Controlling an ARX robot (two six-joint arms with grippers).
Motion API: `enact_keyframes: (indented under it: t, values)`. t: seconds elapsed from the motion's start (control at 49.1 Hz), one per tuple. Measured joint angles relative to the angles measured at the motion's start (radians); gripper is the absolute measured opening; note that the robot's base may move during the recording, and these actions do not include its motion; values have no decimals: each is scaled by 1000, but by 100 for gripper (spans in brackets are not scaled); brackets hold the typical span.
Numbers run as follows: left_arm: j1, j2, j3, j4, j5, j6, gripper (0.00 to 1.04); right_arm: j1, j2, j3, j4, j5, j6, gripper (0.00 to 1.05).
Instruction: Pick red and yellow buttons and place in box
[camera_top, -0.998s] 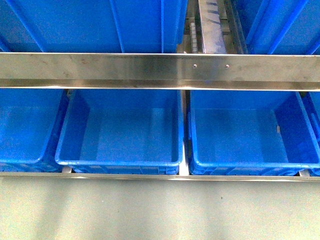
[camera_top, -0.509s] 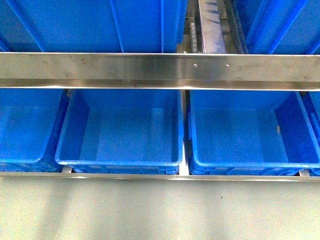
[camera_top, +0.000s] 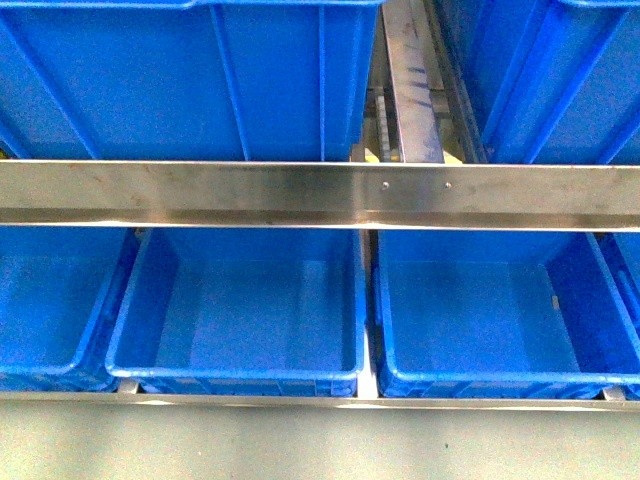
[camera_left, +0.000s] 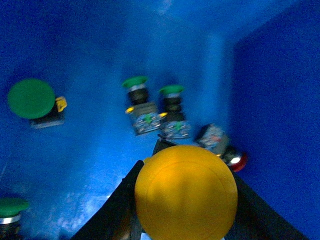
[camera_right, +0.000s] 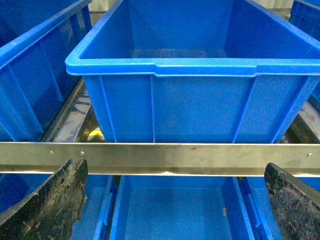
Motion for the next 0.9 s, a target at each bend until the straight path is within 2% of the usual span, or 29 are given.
enact_keyframes:
  t: [0.122,0.244,0.265,0.407,0.509,0.631,0.855,0.896]
  values:
    - [-1,-227,-307,311,146,18,33,0,0,0,0,0,0,102]
    - [-65,-353,-571,576,317,3,33,0,0,0,0,0,0,102]
    - [-71,-357,-584,591,329,0,33,0,0,0,0,0,0,102]
    - [-168,-398,-714,814,578,-157,33,0,0,0,0,0,0,102]
    - [-212,-438,-726,832,710,-184,33,0,0,0,0,0,0,102]
    - [-240,-449,-735,848,777,-185,33,0,0,0,0,0,0,102]
    - [-290,-415,-728,886,802,-182,33,0,0,0,0,0,0,102]
    - [-295,-402,-721,910,798,-182,33,14,14,0,16,46,29,102]
